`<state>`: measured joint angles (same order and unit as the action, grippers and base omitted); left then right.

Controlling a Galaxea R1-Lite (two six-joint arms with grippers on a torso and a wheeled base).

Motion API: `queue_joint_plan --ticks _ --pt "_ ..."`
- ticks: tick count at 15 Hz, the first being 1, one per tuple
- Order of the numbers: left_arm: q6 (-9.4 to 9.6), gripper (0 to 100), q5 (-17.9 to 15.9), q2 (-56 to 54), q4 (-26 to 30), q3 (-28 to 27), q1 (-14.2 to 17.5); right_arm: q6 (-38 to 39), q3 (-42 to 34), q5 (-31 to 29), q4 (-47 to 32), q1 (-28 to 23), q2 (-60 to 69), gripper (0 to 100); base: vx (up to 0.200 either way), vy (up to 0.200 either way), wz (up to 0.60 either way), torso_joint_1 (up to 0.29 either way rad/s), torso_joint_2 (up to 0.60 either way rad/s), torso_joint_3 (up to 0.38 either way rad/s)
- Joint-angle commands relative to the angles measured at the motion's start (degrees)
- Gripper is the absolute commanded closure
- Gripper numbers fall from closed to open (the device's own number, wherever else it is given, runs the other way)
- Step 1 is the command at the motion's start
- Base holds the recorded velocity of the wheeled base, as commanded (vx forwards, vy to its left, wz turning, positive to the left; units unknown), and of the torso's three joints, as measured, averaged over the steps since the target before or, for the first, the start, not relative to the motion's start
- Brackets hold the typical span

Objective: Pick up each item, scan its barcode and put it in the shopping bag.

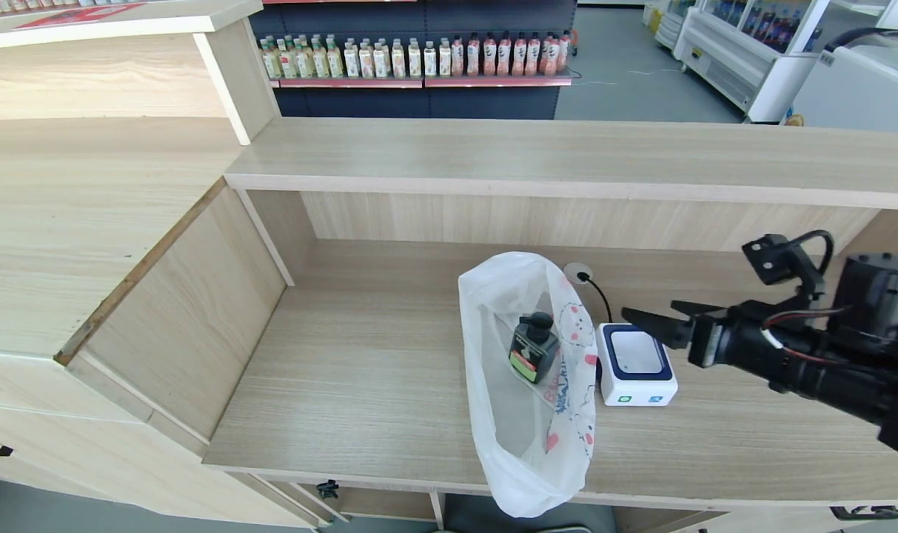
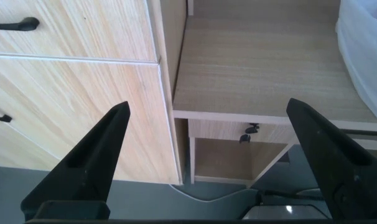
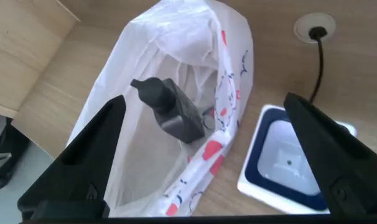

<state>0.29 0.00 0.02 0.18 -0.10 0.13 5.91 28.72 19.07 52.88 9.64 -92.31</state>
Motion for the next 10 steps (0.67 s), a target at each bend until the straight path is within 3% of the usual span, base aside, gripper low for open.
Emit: queue_joint_plan --ticks 1,2,10 --pt "-0.12 0 0.00 -0.02 -0.01 0.01 0.04 0.24 -4.46 0.27 -8.76 -6.65 13.65 0 0.000 0.000 0.00 0.000 0.00 0.000" --pt "-0.12 0 0.00 -0.02 -0.01 0.01 0.04 0.33 -4.55 0.36 -10.52 -8.06 14.88 0 0.000 0.000 0.00 0.000 0.00 0.000" --pt "-0.47 0 0.09 -0.02 -0.01 0.01 0.04 0.42 -6.48 0.27 -12.10 -11.84 14.70 0 0.000 -0.200 0.00 0.004 0.00 0.004"
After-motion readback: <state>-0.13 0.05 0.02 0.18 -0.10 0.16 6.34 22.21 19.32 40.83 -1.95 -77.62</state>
